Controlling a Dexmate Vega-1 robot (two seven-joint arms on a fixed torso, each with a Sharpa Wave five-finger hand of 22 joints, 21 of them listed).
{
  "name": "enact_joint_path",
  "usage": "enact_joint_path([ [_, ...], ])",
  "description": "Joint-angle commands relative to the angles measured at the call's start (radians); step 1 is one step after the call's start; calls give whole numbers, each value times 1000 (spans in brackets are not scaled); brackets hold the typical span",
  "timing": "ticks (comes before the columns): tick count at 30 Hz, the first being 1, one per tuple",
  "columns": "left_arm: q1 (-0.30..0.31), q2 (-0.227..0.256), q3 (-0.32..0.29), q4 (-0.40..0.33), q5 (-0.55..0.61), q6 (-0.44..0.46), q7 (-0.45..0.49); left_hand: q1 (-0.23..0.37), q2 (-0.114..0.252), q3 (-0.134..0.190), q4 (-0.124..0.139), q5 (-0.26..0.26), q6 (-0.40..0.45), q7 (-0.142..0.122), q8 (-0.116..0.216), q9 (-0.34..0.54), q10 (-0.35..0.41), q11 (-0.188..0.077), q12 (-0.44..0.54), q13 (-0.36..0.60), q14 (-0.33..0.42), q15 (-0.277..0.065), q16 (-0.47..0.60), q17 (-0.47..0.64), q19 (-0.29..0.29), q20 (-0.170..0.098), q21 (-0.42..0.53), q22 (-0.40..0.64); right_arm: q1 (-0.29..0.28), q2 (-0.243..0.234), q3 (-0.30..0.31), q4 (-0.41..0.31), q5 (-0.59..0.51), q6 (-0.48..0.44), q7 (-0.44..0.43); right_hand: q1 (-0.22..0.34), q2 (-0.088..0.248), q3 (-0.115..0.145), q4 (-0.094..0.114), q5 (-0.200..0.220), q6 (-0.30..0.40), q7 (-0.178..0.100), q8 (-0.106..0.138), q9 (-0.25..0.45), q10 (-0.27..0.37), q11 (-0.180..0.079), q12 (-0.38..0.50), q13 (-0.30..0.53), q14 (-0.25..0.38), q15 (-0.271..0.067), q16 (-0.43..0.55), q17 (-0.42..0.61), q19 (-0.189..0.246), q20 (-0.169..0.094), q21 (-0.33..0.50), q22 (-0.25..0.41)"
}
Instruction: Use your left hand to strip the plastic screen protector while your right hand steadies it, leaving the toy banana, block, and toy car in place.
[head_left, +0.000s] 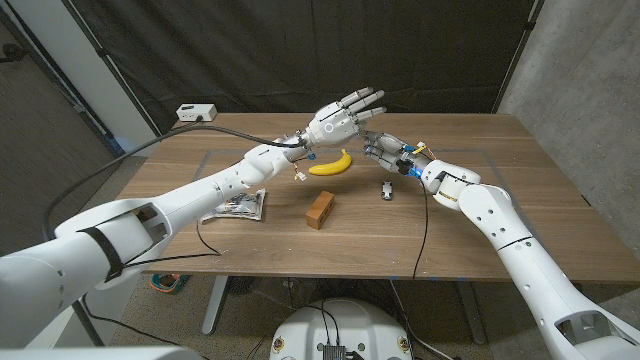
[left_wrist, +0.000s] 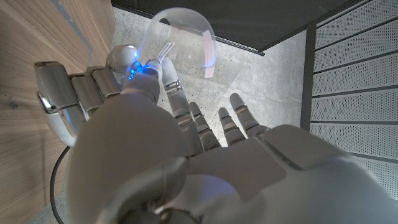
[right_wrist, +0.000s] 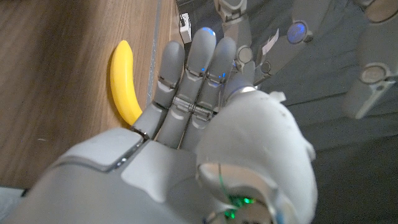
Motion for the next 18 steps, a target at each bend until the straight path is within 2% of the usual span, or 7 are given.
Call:
enact_joint_path([
  [1, 31, -67, -39, 42, -5, -27, -1, 18, 11, 10, -2, 18, 144, -153, 34, 43, -5, 0, -5, 3, 2, -142, 10, 6, -1, 14, 11, 6, 7, 3, -8, 3, -6, 8, 4, 11, 0, 7, -8, 4, 35, 25, 7, 2, 8, -4, 0, 3, 72, -68, -4, 3, 11, -126, -1, 0],
  [7, 64, -125, -97, 70, -11, -77, -1, 23, 4, 14, -6, 35, 140, -153, 46, 58, -6, 0, -3, 5, 10, -147, 15, 11, 8, 10, 24, 7, 7, 6, -8, 2, -8, 7, -6, 11, 0, 6, -8, 4, 34, 25, 7, 2, 8, -4, -1, 6, 72, -68, -5, 5, 11, -126, -2, 0],
  [11, 87, -143, -139, 65, -10, -128, -1, 25, -1, 17, -9, 48, 136, -153, 55, 69, 3, 0, 2, 7, 20, -155, 19, 14, 8, 11, 30, 8, 5, 7, -7, 1, -9, 8, -10, 11, -1, 6, -8, 4, 36, 25, 8, 2, 9, -4, -3, 4, 73, -68, -5, 8, 12, -126, -2, 0],
  [13, 91, -145, -146, 63, -7, -136, -1, 26, -2, 20, -9, 54, 131, -153, 59, 75, 8, 0, 5, 9, 22, -155, 20, 15, 11, 19, 35, 8, 6, 6, -8, 3, -9, 9, -7, 11, 0, 6, -8, 4, 35, 24, 7, 3, 8, -4, -3, 6, 73, -69, -6, 7, 12, -126, -2, 0],
  [18, 72, -136, -119, 64, -4, -136, -1, 29, -2, 28, -11, 77, 107, -153, 67, 94, 13, 0, 9, 11, 15, -149, 18, 21, 3, 36, 44, 9, 14, 9, -11, 11, -11, 9, -2, 10, 0, 6, -7, 4, 35, 25, 7, 3, 7, -5, -3, 7, 73, -67, -7, 11, 12, -126, -2, 0],
])
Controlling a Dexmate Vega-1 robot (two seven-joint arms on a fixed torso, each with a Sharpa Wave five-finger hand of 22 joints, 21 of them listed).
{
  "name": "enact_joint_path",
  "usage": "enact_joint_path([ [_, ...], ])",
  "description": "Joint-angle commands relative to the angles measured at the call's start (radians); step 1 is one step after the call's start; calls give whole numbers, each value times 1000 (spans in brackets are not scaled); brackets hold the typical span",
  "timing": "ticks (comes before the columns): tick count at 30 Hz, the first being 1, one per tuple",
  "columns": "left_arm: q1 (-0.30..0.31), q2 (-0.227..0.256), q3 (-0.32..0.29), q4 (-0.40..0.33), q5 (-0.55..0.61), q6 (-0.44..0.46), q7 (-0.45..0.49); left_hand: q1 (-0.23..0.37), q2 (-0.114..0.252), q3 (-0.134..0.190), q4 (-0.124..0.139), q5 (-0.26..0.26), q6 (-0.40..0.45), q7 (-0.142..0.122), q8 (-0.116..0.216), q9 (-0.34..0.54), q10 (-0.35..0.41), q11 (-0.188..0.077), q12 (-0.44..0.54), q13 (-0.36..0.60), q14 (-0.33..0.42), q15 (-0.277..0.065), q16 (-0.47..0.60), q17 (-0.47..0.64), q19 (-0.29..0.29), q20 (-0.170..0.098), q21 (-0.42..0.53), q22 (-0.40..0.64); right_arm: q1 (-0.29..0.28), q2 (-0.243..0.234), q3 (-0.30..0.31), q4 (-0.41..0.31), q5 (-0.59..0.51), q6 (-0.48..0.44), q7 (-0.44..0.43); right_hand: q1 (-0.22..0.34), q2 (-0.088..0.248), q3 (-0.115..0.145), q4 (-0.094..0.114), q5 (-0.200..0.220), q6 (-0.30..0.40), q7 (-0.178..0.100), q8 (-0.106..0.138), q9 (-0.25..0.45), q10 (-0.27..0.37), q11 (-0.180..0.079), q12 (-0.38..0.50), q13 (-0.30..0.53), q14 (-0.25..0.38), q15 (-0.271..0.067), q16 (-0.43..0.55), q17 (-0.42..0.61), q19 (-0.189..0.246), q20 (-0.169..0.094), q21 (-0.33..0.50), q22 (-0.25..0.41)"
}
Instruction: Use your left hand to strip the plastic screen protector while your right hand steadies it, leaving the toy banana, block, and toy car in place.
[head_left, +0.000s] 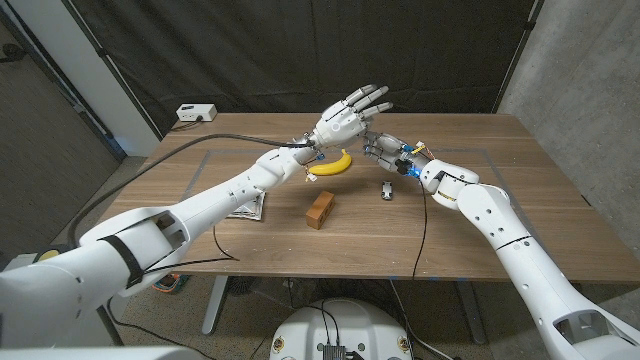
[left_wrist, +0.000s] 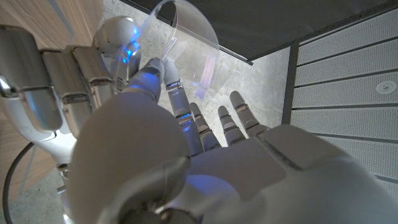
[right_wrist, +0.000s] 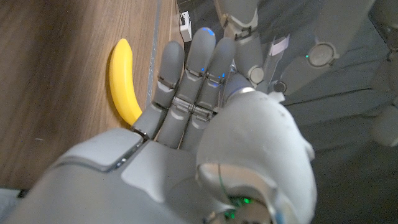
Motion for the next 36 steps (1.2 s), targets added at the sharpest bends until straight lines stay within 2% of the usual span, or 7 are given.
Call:
enact_joint_path([
  [1, 8, -27, -17, 10, 5, -45, -1, 14, 5, 13, 2, 39, 119, -139, 67, 95, 13, 0, 11, 4, 3, -153, 2, 7, -10, 12, 11, 5, 10, 4, -5, 10, -5, 5, 1, 11, 0, 6, -8, 6, 33, 27, 5, 3, 5, -5, 1, 2, 68, -72, -2, 5, 12, -126, -2, 0],
  [10, -42, 12, 72, 4, 9, -35, -1, 13, 1, 21, -1, 64, 112, -139, 84, 119, 7, 0, 10, 5, -11, -156, -3, 11, -21, 4, 18, 6, 17, 10, -9, 20, -12, 10, 0, 10, 0, 4, -7, 6, 34, 26, 4, 3, 6, -4, -1, 4, 70, -71, -4, 5, 12, -126, -2, -1],
  [21, -84, 59, 144, -15, 13, -61, -1, 6, 0, 28, 0, 87, 114, -139, 106, 144, 1, 0, 8, 6, -19, -153, -4, 16, -31, 1, 27, 6, 18, 15, -11, 24, -19, 15, 2, 10, 0, 2, -7, 6, 35, 26, 4, 2, 7, -4, -3, 6, 74, -71, -6, 6, 13, -126, -3, -1],
  [26, -94, 73, 159, -18, 12, -64, -1, 3, -3, 32, -1, 99, 118, -138, 117, 156, 0, 0, 8, 7, -21, -152, -5, 17, -34, -1, 31, 6, 11, 13, -7, 14, -18, 15, -2, 10, 0, 1, -7, 6, 34, 25, 4, 3, 8, -5, -5, 6, 74, -72, -8, 5, 13, -126, -3, -1],
  [30, -84, 64, 149, -2, 6, -43, -1, 2, -5, 34, -2, 106, 120, -138, 124, 164, 0, 0, 8, 7, -21, -149, -5, 18, -34, -4, 34, 6, 4, 12, -4, 8, -16, 16, -6, 11, 0, 2, -8, 7, 33, 25, 4, 4, 8, -5, -5, 6, 73, -72, -9, 7, 13, -126, -3, -1],
  [34, -40, 38, 87, 11, -1, -15, -1, 0, -10, 38, -4, 117, 121, -139, 135, 176, 4, 0, 10, 8, -13, -154, -1, 19, -29, -3, 41, 6, 1, 10, -2, 3, -14, 13, -12, 10, 0, 1, -7, 6, 34, 25, 3, 3, 7, -4, -6, 7, 73, -72, -11, 7, 13, -126, -3, -1],
  [36, -29, 31, 64, 14, -3, -29, -1, -1, -13, 40, -5, 122, 120, -139, 139, 182, 7, 0, 12, 9, -8, -155, 0, 19, -26, -2, 45, 5, 0, 10, -2, 1, -14, 14, -13, 11, 0, 1, -7, 6, 34, 25, 3, 3, 8, -4, -7, 7, 74, -73, -12, 5, 13, -126, -3, -1],
])
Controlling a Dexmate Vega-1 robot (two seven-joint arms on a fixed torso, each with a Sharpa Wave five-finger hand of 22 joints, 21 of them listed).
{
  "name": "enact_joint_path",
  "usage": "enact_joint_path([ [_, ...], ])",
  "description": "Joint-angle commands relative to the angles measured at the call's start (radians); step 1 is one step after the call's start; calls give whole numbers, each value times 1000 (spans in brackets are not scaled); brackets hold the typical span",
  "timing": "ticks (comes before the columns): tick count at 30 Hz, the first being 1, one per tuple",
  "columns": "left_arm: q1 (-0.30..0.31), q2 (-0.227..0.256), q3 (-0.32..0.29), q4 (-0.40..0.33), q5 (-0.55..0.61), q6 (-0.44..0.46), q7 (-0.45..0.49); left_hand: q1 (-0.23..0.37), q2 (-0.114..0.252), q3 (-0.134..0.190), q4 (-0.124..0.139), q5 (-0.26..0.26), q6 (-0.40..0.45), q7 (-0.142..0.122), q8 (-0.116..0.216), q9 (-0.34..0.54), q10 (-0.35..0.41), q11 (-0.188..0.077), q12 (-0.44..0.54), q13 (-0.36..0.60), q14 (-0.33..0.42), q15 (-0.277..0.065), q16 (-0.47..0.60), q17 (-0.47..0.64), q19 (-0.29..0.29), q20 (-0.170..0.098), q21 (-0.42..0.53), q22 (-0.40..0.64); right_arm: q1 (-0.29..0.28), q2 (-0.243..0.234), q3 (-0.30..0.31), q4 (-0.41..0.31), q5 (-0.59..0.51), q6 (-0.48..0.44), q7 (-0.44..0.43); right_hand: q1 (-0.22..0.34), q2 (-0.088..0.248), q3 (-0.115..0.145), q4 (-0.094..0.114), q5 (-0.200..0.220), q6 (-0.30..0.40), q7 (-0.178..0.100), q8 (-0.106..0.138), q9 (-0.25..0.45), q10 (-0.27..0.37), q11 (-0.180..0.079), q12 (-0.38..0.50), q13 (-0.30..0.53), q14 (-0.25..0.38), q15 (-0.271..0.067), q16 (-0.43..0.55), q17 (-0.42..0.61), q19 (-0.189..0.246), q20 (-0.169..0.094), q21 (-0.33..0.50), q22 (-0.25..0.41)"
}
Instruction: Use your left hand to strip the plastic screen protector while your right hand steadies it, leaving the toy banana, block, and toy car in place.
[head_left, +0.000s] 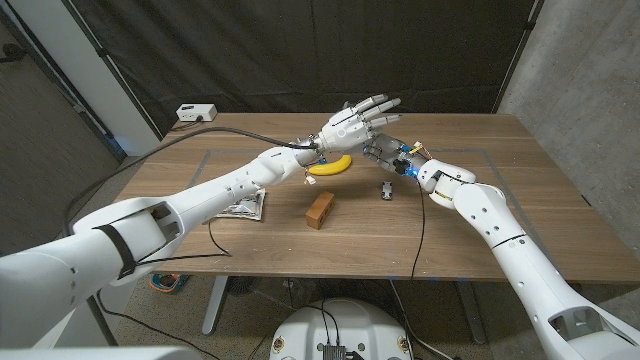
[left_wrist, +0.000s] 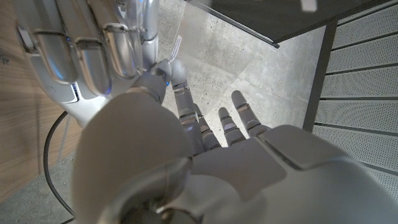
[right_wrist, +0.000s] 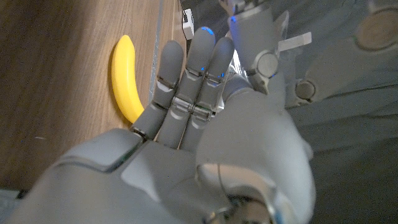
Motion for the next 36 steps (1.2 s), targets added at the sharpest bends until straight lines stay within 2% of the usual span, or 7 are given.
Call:
enact_joint_path([
  [1, 54, -23, -73, 25, -9, 23, -2, -5, -13, 7, -6, 14, 197, -197, 115, 15, 7, -2, 6, 5, 14, -153, 1, 5, 2, 2, 10, 0, -13, -4, 7, -21, 2, 7, -11, 9, -1, 0, -7, 6, 37, 23, 9, 2, 5, -7, 0, 3, 71, -74, -4, 3, 7, -120, -3, -1],
  [11, 101, -28, -140, 7, -19, -42, -2, -11, -25, 16, -9, 37, 185, -197, 133, 42, 24, -2, 14, 7, 24, -158, 4, 7, 9, 2, 24, -2, -15, -5, 6, -28, -1, 15, -19, 9, -1, 1, -7, 6, 37, 21, 9, 3, 6, -5, -2, 3, 71, -73, -3, 9, 7, -120, -3, -1],
  [17, 196, -110, -358, 33, -50, -327, -2, -15, -32, 21, -9, 48, 178, -198, 142, 57, 32, -2, 18, 9, 34, -160, 6, 8, 15, 1, 32, -5, -26, 5, 7, -40, -24, 37, -67, 8, -1, -1, -6, 5, 37, 21, 9, 4, 6, -6, -1, 8, 72, -74, -7, 7, 6, -120, -3, -1],
  [24, 233, -255, -560, 177, -135, -635, -2, -19, -35, 25, -7, 50, 173, -198, 143, 60, 42, -2, 23, 10, 44, -157, 9, 10, 15, 1, 37, -6, -33, 5, 4, -58, -48, 47, -117, 9, 0, 0, -7, 6, 37, 20, 8, 2, 5, -6, -5, 5, 70, -74, -9, 10, 6, -120, -3, -1],
  [27, 204, -269, -547, 255, -230, -751, -2, -22, -38, 28, -6, 51, 174, -193, 136, 46, 51, -2, 27, 10, 49, -157, 10, 10, 18, -4, 42, -8, -33, 5, 3, -61, -49, 45, -129, 9, 0, -1, -7, 5, 37, 20, 8, 2, 7, -6, -6, 3, 71, -74, -10, 9, 6, -120, -3, -1],
  [29, 167, -245, -471, 295, -333, -798, -4, -23, -38, 29, -6, 52, 176, -193, 135, 42, 53, -3, 28, 11, 51, -156, 11, 11, 18, -6, 43, -9, -33, 4, 3, -60, -48, 46, -130, 9, 0, -1, -7, 6, 37, 20, 8, 2, 5, -6, -6, 5, 70, -74, -10, 11, 6, -120, -3, -1],
  [36, 148, -157, -329, 249, -758, -839, -297, -27, -44, 34, -5, 55, 193, -191, 132, 24, 62, -3, 32, 11, 40, -145, 5, 12, 12, -6, 46, -12, -30, 4, 3, -58, -48, 49, -138, 8, 0, -2, -7, 6, 37, 19, 9, 4, 6, -8, -9, 5, 70, -74, -12, 11, 5, -120, -3, -1],
])
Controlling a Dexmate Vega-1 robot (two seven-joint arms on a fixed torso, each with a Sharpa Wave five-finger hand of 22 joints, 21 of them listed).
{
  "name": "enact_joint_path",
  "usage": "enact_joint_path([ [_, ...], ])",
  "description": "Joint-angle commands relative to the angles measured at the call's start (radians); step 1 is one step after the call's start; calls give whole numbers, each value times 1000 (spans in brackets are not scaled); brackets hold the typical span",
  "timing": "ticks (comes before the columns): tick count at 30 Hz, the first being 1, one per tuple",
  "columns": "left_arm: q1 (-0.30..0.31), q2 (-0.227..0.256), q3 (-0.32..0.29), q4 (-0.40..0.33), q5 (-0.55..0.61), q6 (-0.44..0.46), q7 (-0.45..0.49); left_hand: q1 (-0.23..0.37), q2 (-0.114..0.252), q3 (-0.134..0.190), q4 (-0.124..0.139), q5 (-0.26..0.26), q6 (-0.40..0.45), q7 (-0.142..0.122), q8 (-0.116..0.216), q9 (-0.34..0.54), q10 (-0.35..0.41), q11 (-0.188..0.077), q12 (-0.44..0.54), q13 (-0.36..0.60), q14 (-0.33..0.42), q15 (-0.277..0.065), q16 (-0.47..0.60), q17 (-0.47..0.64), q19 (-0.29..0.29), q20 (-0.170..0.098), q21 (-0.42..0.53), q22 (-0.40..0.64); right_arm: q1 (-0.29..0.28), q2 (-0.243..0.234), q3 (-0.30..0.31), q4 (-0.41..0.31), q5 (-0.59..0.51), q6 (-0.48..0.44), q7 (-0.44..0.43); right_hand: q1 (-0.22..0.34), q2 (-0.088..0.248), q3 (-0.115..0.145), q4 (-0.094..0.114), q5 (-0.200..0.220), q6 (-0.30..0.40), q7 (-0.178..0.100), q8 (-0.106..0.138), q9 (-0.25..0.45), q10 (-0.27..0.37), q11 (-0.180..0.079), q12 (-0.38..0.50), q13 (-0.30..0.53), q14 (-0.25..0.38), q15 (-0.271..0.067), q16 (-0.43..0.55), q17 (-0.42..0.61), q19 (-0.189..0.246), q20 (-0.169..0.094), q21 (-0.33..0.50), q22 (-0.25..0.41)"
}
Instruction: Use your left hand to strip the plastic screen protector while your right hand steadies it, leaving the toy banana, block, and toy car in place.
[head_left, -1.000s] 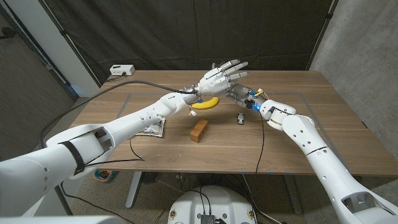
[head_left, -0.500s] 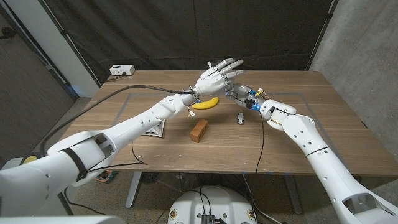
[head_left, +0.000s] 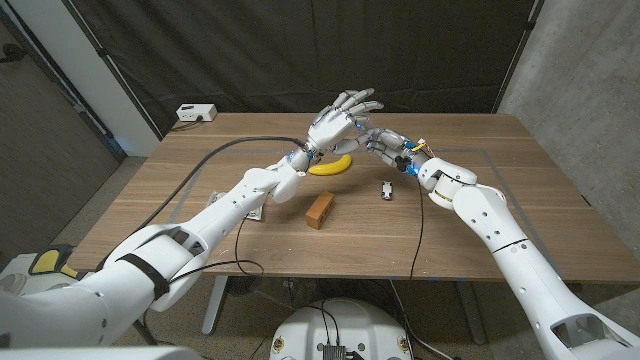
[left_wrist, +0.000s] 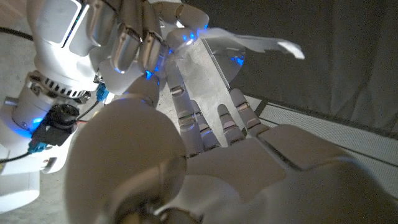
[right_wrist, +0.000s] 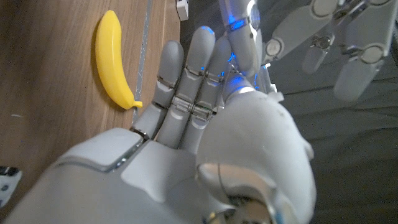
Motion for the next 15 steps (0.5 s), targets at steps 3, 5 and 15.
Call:
enact_joint_path([
  [3, -38, 54, 129, 62, -693, -316, -399, 7, -1, 13, -2, 12, 198, -187, 20, -7, 10, -1, 8, 2, -5, -141, -4, 3, -5, -2, 9, -1, -2, 2, -2, -3, -21, 26, -62, 8, 1, 2, -1, 4, 34, 19, 7, 3, 1, -9, 0, -3, 72, -73, -6, 1, 5, -120, -3, -1],
  [5, -37, 57, 139, 56, -750, -319, -450, 6, -2, 14, -1, 12, 199, -185, 18, -10, 9, -1, 8, 1, -9, -137, -5, 3, -7, -6, 10, -1, -3, 2, -3, -5, -25, 29, -67, 9, 1, 2, -1, 4, 34, 18, 7, 3, 1, -8, 1, -2, 72, -73, -5, 4, 5, -120, -3, -1],
  [15, -35, 52, 146, 59, -985, -357, -718, 1, -3, 22, 2, 18, 190, -177, 18, -8, 5, 0, 5, 0, -23, -127, -10, 6, -18, -2, 15, -4, -2, -1, -4, -10, -25, 30, -74, 10, 2, 3, -2, 5, 35, 18, 7, 3, 2, -7, -1, -1, 71, -73, -6, 8, 5, -120, -3, -1],
])
